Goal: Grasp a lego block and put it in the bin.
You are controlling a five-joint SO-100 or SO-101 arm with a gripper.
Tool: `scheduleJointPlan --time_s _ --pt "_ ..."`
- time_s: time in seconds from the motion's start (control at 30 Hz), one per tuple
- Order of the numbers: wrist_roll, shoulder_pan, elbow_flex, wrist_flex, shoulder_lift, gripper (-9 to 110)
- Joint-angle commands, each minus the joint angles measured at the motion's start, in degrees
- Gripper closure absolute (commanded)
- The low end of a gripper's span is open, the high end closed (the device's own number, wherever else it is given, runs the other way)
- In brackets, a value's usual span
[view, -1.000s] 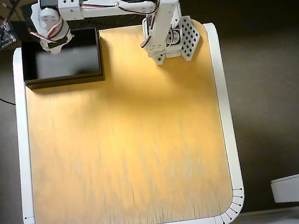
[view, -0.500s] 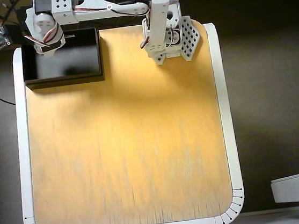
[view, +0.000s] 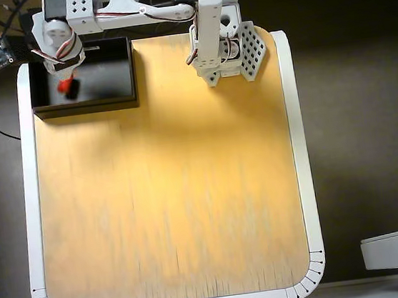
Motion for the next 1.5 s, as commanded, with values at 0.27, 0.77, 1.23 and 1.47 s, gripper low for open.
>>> scheduleJointPlan --time_s 0.27,0.77,1.23,1.47 --pt "-0.2 -1.9 -8.3 -2.3 9.7 79" --pt "-21.0 -36.8 -8.3 -3.4 30.2 79" --pt "-26.5 -73.8 -5.4 -5.5 46.0 98" --pt "-26.3 -88.5 6.3 -12.6 57.3 101"
